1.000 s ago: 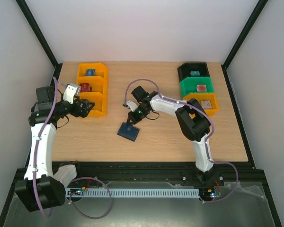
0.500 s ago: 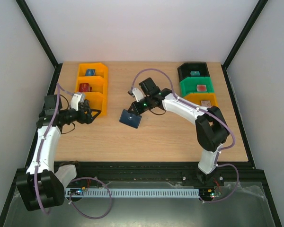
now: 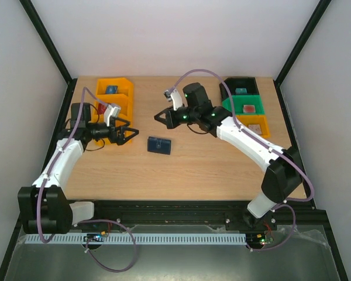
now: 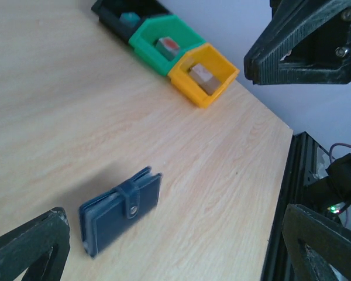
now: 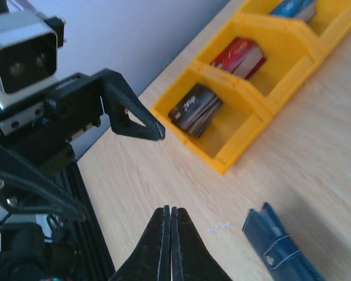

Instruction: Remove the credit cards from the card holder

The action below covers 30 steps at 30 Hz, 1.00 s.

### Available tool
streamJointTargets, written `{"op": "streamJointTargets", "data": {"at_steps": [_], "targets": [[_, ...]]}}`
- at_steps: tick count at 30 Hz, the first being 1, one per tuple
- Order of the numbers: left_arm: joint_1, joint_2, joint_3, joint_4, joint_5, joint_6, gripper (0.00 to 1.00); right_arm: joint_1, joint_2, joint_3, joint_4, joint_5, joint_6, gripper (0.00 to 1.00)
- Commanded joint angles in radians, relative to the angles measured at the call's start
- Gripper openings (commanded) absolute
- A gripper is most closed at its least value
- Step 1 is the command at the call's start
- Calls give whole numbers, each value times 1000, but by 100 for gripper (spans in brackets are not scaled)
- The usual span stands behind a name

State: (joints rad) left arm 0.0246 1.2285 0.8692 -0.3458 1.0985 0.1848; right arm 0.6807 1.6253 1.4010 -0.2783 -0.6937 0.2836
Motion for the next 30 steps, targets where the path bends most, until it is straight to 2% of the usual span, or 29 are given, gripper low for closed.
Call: {"op": "streamJointTargets", "data": {"at_steps": [1,3,4,7,8,10,11,14,17,19,22,26,30], "targets": [[-51,10,52,60,-41,22,99,-3,-25,57,2,82,-1,2],[-53,14,39,53,-77,26,99,-3,-13,66,-82,142,-99,2],[-50,9,20,47,-92,36,99,-3,-3,59,-109,167,-156,10],[-48,-32,-54,108,-195,-15,99,-4,57,14,-136,258,-289,56],[-47,-44,-75,126,-241,-40,99,-4,90,25,-145,291,-317,68],[-49,-57,-91,119,-306,-59,99,-4,184,74,-171,384,-319,85],[-49,-56,-94,108,-327,-76,99,-3,235,115,-207,416,-318,98],[-46,-66,-120,109,-339,-131,99,19,355,177,-307,427,-367,99],[-42,-92,-163,178,-324,-176,99,55,393,138,-294,368,-481,99],[-41,-92,-161,175,-327,-171,99,60,413,123,-297,338,-531,99],[-35,-94,-163,168,-317,-157,99,60,444,128,-289,379,-577,99],[-30,-101,-167,164,-295,-138,99,62,502,176,-353,368,-602,99],[-17,-107,-165,161,-298,-131,99,78,512,156,-339,417,-621,99]]}}
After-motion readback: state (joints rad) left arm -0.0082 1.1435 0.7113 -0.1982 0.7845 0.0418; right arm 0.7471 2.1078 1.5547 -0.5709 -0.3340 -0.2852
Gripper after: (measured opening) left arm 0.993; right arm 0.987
